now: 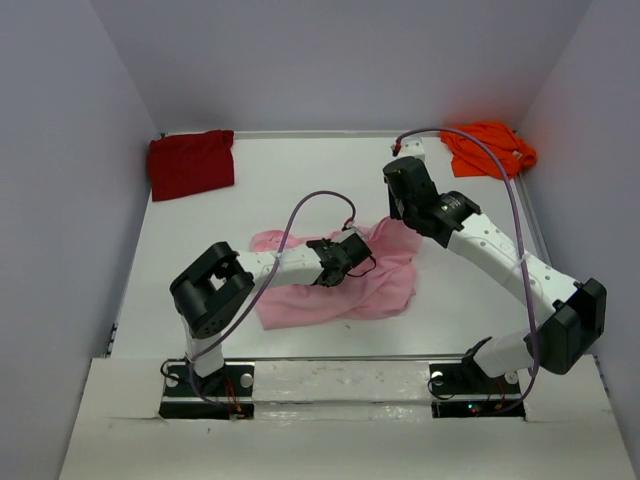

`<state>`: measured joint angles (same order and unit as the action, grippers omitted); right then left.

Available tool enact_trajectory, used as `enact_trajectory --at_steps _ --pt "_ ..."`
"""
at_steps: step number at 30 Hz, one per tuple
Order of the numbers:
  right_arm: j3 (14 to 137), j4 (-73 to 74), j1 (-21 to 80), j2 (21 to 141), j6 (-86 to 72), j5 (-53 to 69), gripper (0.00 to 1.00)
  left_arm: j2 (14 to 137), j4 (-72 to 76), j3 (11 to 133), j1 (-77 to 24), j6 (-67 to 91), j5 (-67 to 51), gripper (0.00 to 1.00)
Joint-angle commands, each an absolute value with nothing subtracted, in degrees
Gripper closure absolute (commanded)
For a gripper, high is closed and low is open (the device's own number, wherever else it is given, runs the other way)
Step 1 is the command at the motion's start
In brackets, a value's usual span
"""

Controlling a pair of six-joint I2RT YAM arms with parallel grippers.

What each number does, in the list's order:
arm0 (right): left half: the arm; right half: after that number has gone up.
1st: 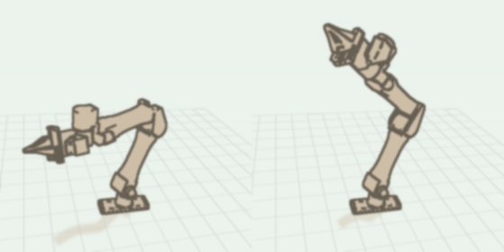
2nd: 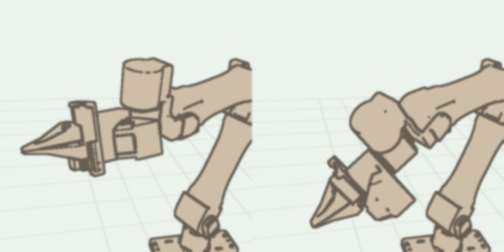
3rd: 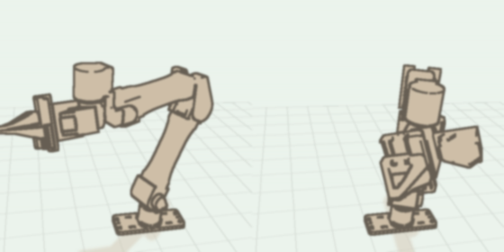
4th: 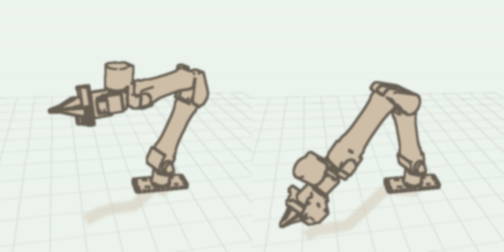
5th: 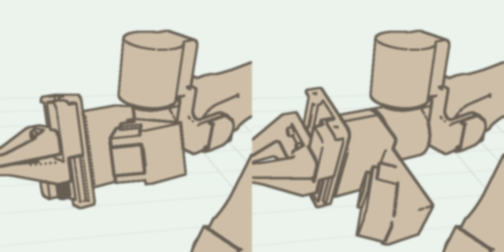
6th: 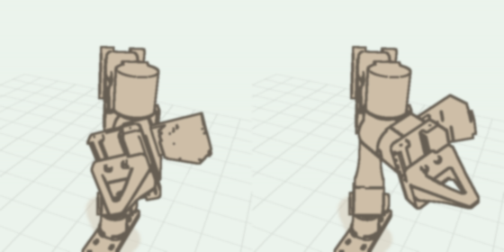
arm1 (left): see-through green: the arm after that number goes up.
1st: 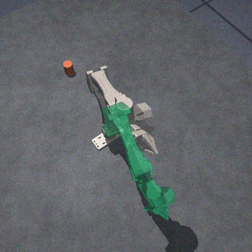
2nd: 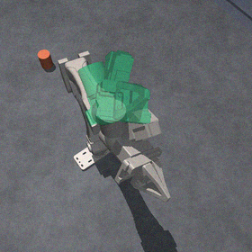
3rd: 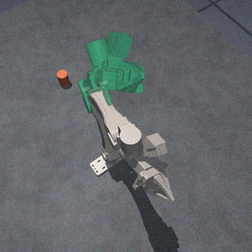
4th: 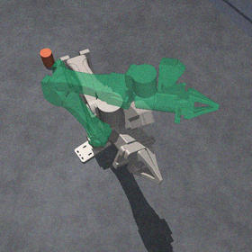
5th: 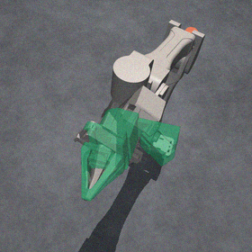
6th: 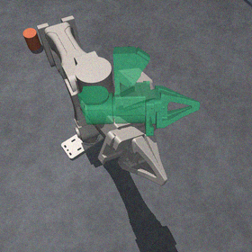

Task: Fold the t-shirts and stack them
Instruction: Flatten the tshirt out

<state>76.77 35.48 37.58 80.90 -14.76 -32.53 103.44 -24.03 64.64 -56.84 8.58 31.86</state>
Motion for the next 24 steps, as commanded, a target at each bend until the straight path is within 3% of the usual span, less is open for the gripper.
enact_trajectory --at_steps 1,4,8,16,24 --pt "78.3 32.9 38.1 78.8 -14.1 -32.3 1.0 103.4 -23.6 65.1 -56.3 8.0 32.4 0.84" --pt "78.0 32.9 38.1 78.8 -14.1 -32.3 1.0 103.3 -23.6 65.0 -56.3 8.2 33.0 0.87" --pt "77.6 32.8 38.1 78.8 -14.1 -32.0 1.0 102.7 -23.3 65.0 -56.3 8.2 33.0 1.0" --pt "76.4 32.8 38.1 78.2 -14.2 -32.2 1.0 97.5 -26.6 65.5 -56.3 10.8 41.1 1.0" --pt "79.0 35.1 38.1 74.8 -13.8 -32.8 1.0 74.1 -30.8 68.1 -54.6 13.2 47.3 1.0"
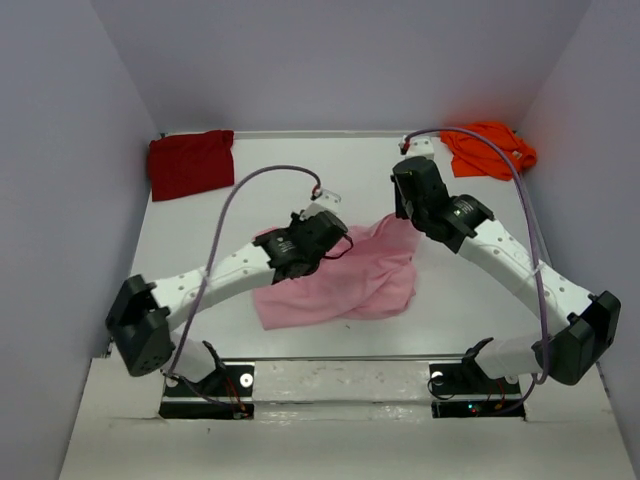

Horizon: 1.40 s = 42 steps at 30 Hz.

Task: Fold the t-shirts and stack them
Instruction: Flatten the tshirt out

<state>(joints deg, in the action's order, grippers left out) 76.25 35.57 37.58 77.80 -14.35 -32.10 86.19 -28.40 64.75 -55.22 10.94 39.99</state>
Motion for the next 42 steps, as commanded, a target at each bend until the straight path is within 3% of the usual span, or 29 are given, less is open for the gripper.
enact_trajectory --at_steps 1,16,23,34,42 --pt "79.4 35.5 38.1 74.6 -13.7 -33.0 1.0 72.2 -31.3 68.6 -54.6 14.1 48.8 1.0" --pt "92.4 46.0 38.6 65.4 -12.9 -40.6 1.0 47.3 -44.9 77.6 -54.8 15.5 57.7 1.0" --pt "104.1 52.8 38.6 65.0 -10.3 -43.2 1.0 47.9 -50.4 91.2 -54.8 12.7 58.7 1.0" --pt "117.4 58.4 38.6 68.8 -9.3 -39.6 1.0 52.7 -47.6 97.1 -54.7 9.3 53.3 1.0" --pt "126.9 57.2 38.6 78.4 -7.3 -37.8 1.0 60.5 -45.5 107.9 -57.5 3.4 59.7 1.0"
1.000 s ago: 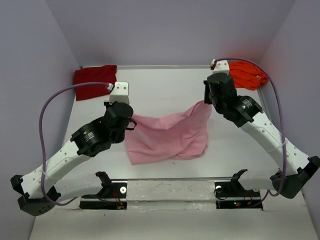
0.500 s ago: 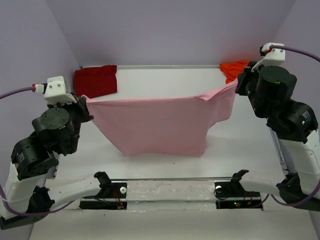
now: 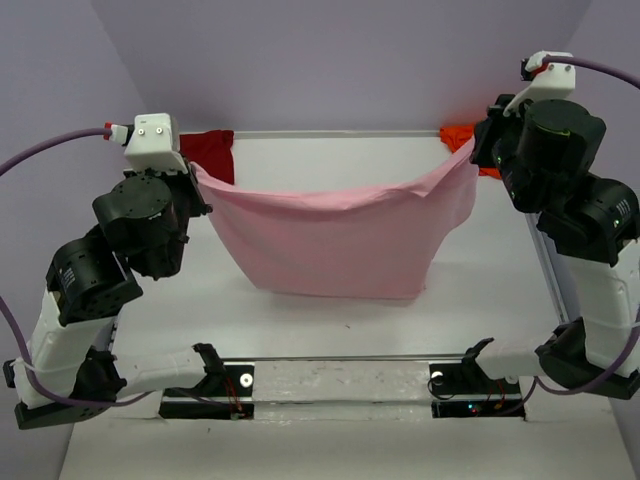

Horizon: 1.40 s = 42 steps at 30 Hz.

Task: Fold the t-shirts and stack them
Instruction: Flatten the tshirt out

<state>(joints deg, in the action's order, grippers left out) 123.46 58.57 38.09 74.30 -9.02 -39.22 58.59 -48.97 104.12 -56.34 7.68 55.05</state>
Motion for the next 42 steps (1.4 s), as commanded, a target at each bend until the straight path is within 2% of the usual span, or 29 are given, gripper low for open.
enact_trajectory --at_steps 1,4,7,8,10,11,14,19,27,34,42 --pt "127.2 56.9 38.6 79.3 -7.3 -38.1 1.0 61.2 -44.9 107.2 -57.5 3.3 60.1 1.0" --pt "126.2 53.8 38.6 81.7 -7.0 -39.1 1.0 63.2 -40.8 102.5 -56.7 4.0 62.7 1.0" --pt "126.4 51.4 38.6 85.1 -5.6 -41.3 1.0 62.2 -33.7 97.0 -51.2 1.7 53.6 1.0" --pt "127.6 51.4 36.1 86.3 -5.6 -40.6 1.0 62.6 -30.5 96.4 -44.4 1.2 46.4 1.0" --pt "132.3 51.2 33.6 89.7 -5.7 -36.8 1.0 64.0 -27.6 95.3 -36.3 0.4 41.8 1.0" --pt "134.0 51.2 31.5 90.9 -5.8 -35.9 1.0 65.7 -26.6 95.3 -35.5 -1.2 40.3 1.0" --pt "141.1 51.1 28.8 95.7 -6.6 -31.1 1.0 71.2 -26.1 99.9 -34.7 -1.2 40.5 1.0" --pt "145.7 49.7 27.8 98.7 -5.3 -32.0 1.0 77.2 -26.8 113.1 -34.5 -2.2 41.1 1.0" --pt "139.7 47.0 26.3 88.2 -3.7 -32.7 1.0 70.0 -24.8 107.1 -35.2 -5.3 44.7 1.0" --pt "130.3 44.4 26.3 78.3 -1.1 -38.3 1.0 56.9 -23.8 99.4 -40.1 -10.1 56.3 1.0" --pt "123.0 45.3 30.2 66.7 -0.6 -41.4 1.0 47.6 -30.8 95.2 -40.5 -3.5 53.3 1.0"
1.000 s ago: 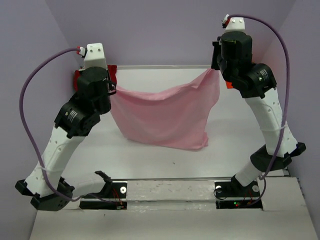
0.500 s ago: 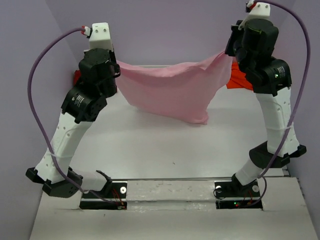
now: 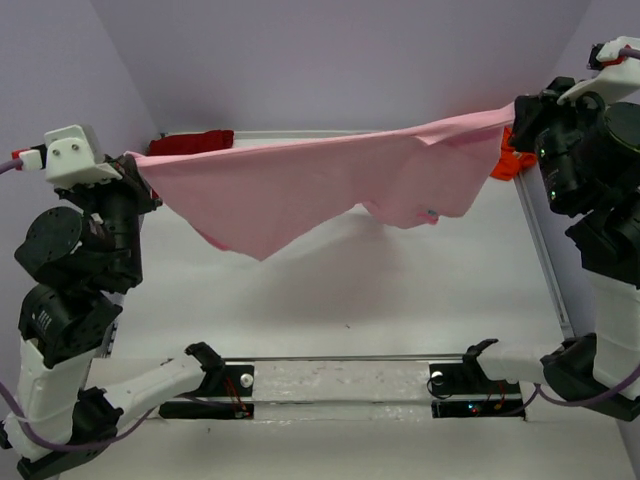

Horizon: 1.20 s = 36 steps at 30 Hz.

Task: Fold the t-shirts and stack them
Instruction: Flatten the tshirt out

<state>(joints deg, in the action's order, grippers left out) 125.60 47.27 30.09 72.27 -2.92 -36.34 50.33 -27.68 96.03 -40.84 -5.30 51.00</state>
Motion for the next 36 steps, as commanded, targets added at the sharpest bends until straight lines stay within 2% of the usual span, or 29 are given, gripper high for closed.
enact_trajectory --at_steps 1,5,9,16,20,26,30,36 --pt "121.1 45.6 30.2 65.4 -0.7 -41.2 1.0 45.9 -31.4 95.1 -40.5 -1.7 51.7 1.0" --pt "120.3 45.4 30.2 60.9 -0.7 -41.0 1.0 45.5 -34.8 97.5 -40.5 1.7 50.2 1.0" --pt "123.3 44.9 32.2 63.0 1.8 -41.7 1.0 48.2 -34.5 100.5 -40.5 0.4 50.3 1.0" --pt "128.5 42.0 33.3 75.4 3.6 -42.1 1.0 58.6 -28.7 104.2 -40.5 -2.9 50.6 1.0" --pt "134.3 41.8 33.3 87.8 4.0 -42.7 1.0 67.7 -25.2 104.9 -33.7 -3.0 43.0 1.0" --pt "140.4 42.2 29.0 97.8 1.8 -39.6 1.0 76.7 -21.6 104.9 -27.8 -2.2 37.4 1.0" --pt "142.4 42.8 28.5 98.7 0.8 -36.9 1.0 78.2 -21.4 107.8 -27.7 -3.6 37.6 1.0" --pt "138.6 41.4 30.2 90.4 2.4 -36.6 1.0 72.7 -21.6 106.4 -30.8 -5.3 41.0 1.0"
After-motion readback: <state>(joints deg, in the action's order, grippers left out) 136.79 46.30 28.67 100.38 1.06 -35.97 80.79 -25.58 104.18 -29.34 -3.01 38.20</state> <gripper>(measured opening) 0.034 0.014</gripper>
